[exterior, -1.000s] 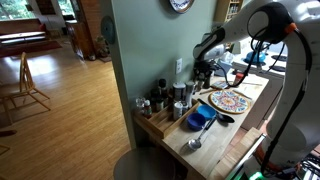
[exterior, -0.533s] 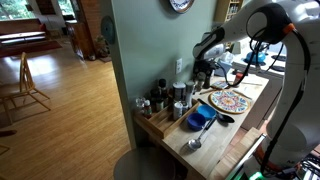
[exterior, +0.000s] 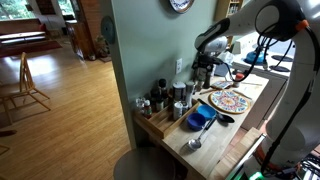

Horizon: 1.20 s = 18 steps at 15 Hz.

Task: Lift the spice shaker with the green lid and put it on the table

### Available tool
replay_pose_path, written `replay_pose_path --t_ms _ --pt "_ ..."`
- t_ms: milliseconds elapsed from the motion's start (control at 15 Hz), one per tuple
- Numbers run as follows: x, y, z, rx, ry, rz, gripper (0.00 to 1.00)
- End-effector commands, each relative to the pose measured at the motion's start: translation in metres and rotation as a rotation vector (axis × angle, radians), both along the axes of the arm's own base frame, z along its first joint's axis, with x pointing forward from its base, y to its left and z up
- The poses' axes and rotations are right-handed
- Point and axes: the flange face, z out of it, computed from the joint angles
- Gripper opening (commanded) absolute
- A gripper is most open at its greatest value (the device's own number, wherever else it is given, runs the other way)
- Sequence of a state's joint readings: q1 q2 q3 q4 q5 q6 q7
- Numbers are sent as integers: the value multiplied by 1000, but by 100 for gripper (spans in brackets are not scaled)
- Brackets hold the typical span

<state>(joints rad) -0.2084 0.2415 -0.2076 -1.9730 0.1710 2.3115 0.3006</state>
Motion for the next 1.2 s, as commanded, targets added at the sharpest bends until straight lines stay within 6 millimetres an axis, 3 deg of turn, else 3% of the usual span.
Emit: replay_pose_path --t_ms 0,267,800,1133 --pt "-30 -4 23 19 1 103 100" --pt "-53 11 53 13 11 322 100" --pt "-127 79 112 -104 193 709 100" --pt "-173 114 138 -186 268 955 100"
